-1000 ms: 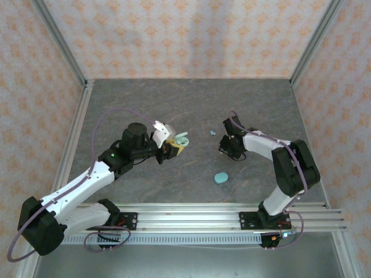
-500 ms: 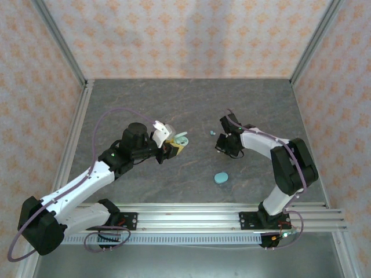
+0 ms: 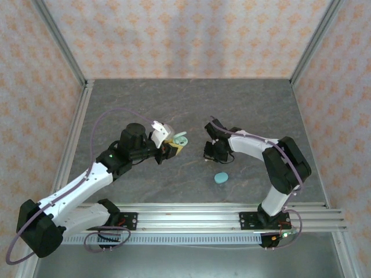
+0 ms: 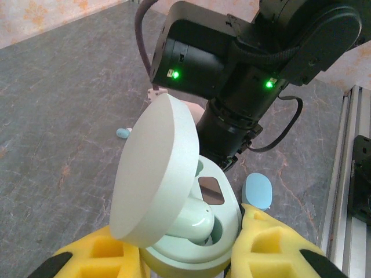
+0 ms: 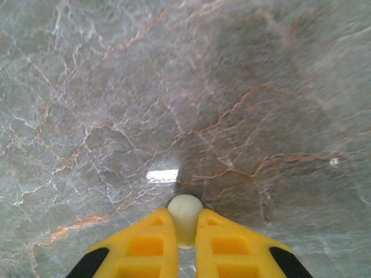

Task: Insert wireless bluetooth earbuds into charging case

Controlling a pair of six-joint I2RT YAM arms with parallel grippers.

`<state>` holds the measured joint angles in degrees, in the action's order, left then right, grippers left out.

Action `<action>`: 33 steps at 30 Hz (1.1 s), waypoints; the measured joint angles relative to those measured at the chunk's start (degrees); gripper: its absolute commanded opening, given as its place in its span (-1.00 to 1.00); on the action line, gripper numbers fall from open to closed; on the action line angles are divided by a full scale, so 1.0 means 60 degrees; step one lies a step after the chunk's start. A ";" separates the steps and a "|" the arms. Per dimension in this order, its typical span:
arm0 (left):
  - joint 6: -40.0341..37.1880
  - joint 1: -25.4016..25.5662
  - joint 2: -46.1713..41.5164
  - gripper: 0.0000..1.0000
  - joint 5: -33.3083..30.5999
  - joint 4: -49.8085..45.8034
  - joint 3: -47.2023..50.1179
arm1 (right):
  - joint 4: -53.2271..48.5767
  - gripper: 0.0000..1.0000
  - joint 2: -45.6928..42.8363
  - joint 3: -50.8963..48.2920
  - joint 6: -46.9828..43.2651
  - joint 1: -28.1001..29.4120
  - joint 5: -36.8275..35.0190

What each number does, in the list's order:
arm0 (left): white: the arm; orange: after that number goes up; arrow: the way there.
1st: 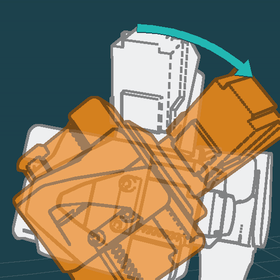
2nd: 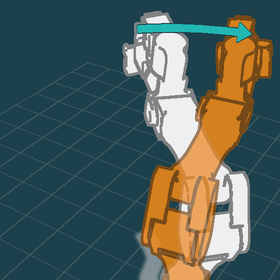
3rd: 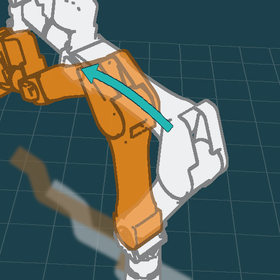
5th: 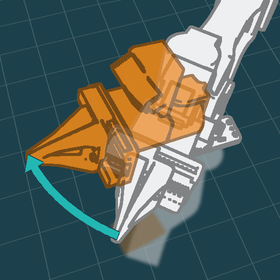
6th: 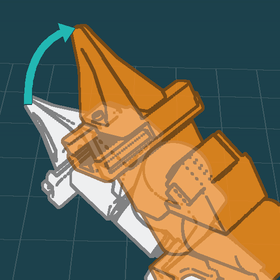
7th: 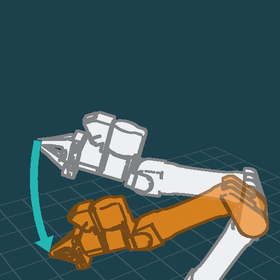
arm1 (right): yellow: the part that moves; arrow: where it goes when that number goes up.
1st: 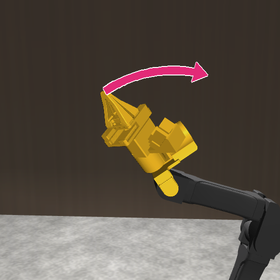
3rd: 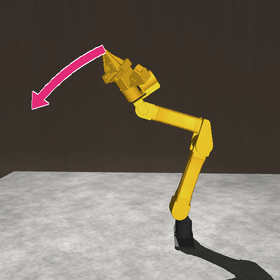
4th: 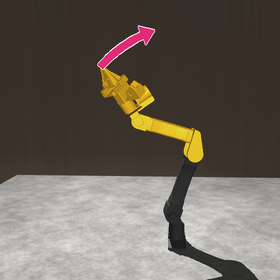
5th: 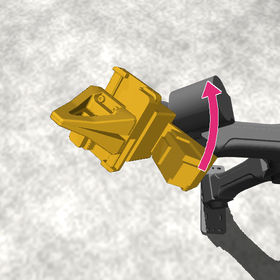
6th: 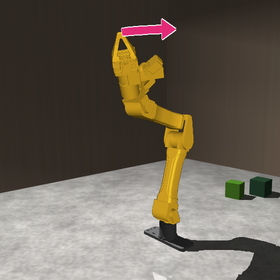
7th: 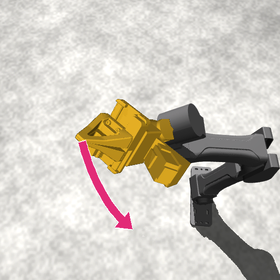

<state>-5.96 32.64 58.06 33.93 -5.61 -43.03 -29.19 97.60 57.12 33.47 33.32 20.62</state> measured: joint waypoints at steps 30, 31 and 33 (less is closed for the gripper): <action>-0.0011 0.0000 -0.0069 -1.00 -0.0098 -0.0095 0.0000 | -0.0404 -0.48 -0.0346 0.0302 0.0047 0.0004 -0.0455; -0.0011 0.0000 -0.0069 -1.00 -0.0098 -0.0095 0.0000 | -0.0382 -0.47 -0.0321 0.0302 0.0051 0.0004 -0.0463; -0.0011 0.0000 -0.0073 -1.00 -0.0098 -0.0098 0.0000 | -0.0302 -0.47 -0.0208 0.0302 0.0051 0.0004 -0.0466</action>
<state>-6.02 32.64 57.63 33.34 -6.20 -43.03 -31.00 96.36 58.94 33.78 33.34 17.82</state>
